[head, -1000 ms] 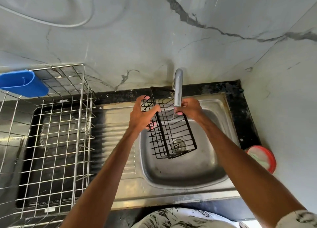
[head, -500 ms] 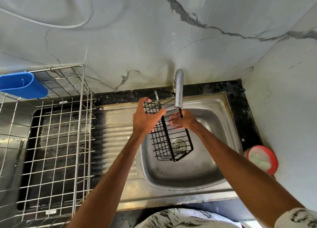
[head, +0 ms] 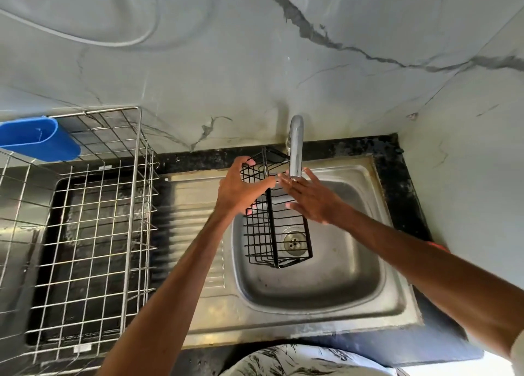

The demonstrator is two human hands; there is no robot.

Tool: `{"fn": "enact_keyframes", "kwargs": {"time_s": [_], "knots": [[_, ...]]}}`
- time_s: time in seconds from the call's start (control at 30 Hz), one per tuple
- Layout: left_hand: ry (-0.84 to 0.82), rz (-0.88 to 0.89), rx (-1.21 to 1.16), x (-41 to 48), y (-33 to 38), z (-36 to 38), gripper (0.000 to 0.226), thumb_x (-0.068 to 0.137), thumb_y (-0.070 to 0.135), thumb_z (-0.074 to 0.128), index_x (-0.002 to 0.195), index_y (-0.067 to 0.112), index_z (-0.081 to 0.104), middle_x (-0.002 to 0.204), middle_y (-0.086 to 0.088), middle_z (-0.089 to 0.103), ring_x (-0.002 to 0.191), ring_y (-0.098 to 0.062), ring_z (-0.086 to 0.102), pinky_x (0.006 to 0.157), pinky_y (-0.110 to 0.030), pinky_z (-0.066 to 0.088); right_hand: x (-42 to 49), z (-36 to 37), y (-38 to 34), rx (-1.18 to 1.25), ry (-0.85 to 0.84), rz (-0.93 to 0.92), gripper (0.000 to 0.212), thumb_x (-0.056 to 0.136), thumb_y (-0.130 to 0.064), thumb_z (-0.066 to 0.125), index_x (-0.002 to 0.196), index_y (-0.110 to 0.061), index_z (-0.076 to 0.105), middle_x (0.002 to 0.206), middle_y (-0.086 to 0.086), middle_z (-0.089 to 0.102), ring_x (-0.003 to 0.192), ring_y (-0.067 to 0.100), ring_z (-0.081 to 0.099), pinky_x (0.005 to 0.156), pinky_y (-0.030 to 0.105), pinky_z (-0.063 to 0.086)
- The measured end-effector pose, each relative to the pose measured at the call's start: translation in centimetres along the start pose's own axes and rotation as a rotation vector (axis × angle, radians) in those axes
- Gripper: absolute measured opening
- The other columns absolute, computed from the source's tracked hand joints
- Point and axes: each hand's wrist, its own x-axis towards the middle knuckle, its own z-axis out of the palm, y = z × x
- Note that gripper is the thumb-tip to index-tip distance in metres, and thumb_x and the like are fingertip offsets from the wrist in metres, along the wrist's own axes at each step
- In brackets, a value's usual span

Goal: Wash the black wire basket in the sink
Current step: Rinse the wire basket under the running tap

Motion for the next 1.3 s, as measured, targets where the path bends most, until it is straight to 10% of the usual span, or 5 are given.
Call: {"fn": "enact_keyframes", "kwargs": {"time_s": [0.13, 0.3, 0.77, 0.97, 1.3], "knots": [[0.011, -0.002, 0.024, -0.1, 0.1, 0.5, 0.076, 0.059, 0.075, 0.076, 0.123, 0.051, 0.045, 0.119, 0.004, 0.068, 0.092, -0.031, 0.076, 0.086, -0.055, 0.062, -1.5, 0.2, -1.3, -0.096, -0.062, -0.159, 0.08, 0.101, -0.062, -0.002, 0.16, -0.008, 0.004, 0.167, 0.015, 0.001, 0.155, 0.031, -0.001, 0.126, 0.051, 0.003], [-0.034, 0.048, 0.071, 0.0, -0.1, 0.6, 0.077, 0.07, 0.065, 0.079, 0.135, 0.038, 0.05, 0.117, 0.011, 0.061, 0.082, -0.011, 0.07, 0.098, -0.042, 0.055, -0.4, -0.7, 0.7, -0.189, -0.094, -0.156, 0.079, 0.1, -0.063, 0.0, 0.161, -0.013, -0.001, 0.167, 0.01, -0.003, 0.156, 0.027, -0.002, 0.126, 0.051, 0.0], [0.007, 0.084, 0.057, 1.0, 0.6, -0.5, 0.068, 0.076, 0.05, 0.084, 0.133, 0.04, 0.05, 0.079, 0.004, 0.074, 0.046, -0.013, 0.058, 0.064, -0.035, 0.065, -0.8, -0.5, -1.8, -0.181, -0.092, -0.205, 0.072, 0.105, -0.059, 0.009, 0.161, -0.016, -0.003, 0.167, 0.007, -0.008, 0.155, 0.024, -0.009, 0.123, 0.043, -0.011], [0.052, 0.117, 0.058, 1.7, 1.4, -1.6, 0.068, 0.072, 0.056, 0.08, 0.131, 0.04, 0.051, 0.076, 0.003, 0.074, 0.039, -0.005, 0.053, 0.058, -0.032, 0.064, 1.3, -5.4, 0.8, -0.132, 0.026, -0.017, 0.063, 0.103, -0.047, 0.048, 0.155, -0.014, 0.036, 0.166, 0.016, 0.019, 0.152, 0.036, 0.023, 0.123, 0.052, 0.021], [0.168, 0.178, 0.005, 1.3, 0.7, -0.2, 0.08, 0.063, 0.064, 0.078, 0.132, 0.043, 0.045, 0.115, 0.004, 0.073, 0.051, -0.001, 0.06, 0.073, -0.047, 0.065, -2.8, 1.8, -3.1, -0.251, 0.033, -0.135, 0.078, 0.103, -0.058, 0.002, 0.16, -0.005, 0.012, 0.167, 0.019, 0.003, 0.156, 0.034, -0.002, 0.126, 0.05, 0.001]]}}
